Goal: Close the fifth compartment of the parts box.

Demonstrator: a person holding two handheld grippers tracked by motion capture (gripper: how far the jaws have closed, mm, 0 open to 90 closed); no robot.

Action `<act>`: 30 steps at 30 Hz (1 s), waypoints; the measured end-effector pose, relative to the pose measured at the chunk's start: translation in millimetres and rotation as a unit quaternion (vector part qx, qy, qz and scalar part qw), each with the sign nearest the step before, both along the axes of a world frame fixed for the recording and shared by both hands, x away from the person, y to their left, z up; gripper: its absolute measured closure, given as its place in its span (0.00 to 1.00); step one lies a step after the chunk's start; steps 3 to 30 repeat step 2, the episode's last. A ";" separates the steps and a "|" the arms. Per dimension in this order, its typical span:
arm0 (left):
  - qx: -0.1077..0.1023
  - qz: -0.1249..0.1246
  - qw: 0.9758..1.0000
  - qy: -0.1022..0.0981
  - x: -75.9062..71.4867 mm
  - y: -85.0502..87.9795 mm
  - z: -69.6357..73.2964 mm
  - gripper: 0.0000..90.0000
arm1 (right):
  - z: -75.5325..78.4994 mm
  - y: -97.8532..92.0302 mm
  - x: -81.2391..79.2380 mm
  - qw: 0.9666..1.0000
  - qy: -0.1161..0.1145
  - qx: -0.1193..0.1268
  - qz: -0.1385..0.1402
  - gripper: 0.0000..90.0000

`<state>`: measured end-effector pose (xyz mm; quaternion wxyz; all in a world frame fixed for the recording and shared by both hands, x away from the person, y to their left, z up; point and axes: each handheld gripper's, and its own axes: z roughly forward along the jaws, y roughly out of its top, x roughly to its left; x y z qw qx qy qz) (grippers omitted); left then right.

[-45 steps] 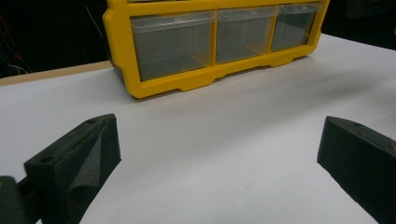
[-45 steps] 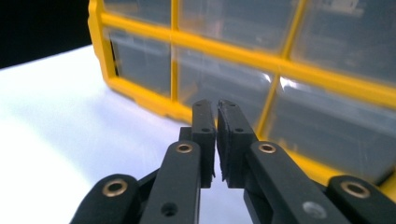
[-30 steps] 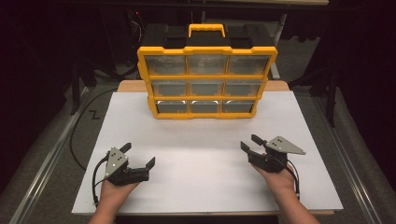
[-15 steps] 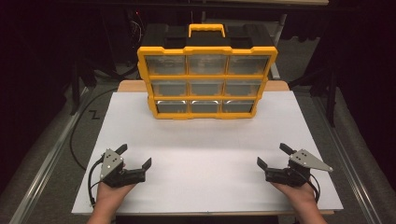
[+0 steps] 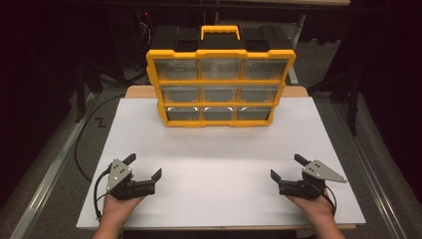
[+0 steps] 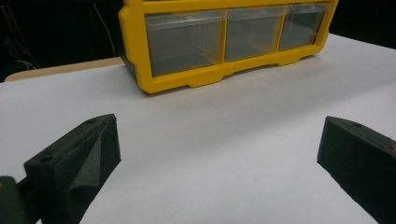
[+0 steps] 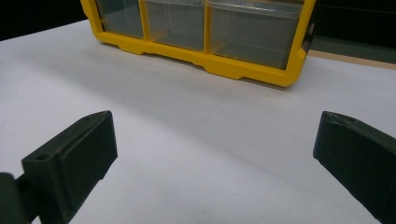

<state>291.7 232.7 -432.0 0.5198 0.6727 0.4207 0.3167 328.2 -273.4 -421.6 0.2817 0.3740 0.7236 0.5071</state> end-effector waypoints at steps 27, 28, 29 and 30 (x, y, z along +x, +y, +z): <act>0.001 0.000 1.000 0.000 0.2 -0.2 -0.1 0.00 | 0.2 -0.5 -0.2 1.000 0.000 0.002 -0.001 0.01; 0.001 0.000 1.000 0.000 0.2 -0.2 -0.1 0.00 | 0.2 -0.5 -0.2 1.000 0.000 0.002 -0.001 0.01; 0.001 0.000 1.000 0.000 0.2 -0.2 -0.1 0.00 | 0.2 -0.5 -0.2 1.000 0.000 0.002 -0.001 0.01; 0.001 0.000 1.000 0.000 0.2 -0.2 -0.1 0.00 | 0.2 -0.5 -0.2 1.000 0.000 0.002 -0.001 0.01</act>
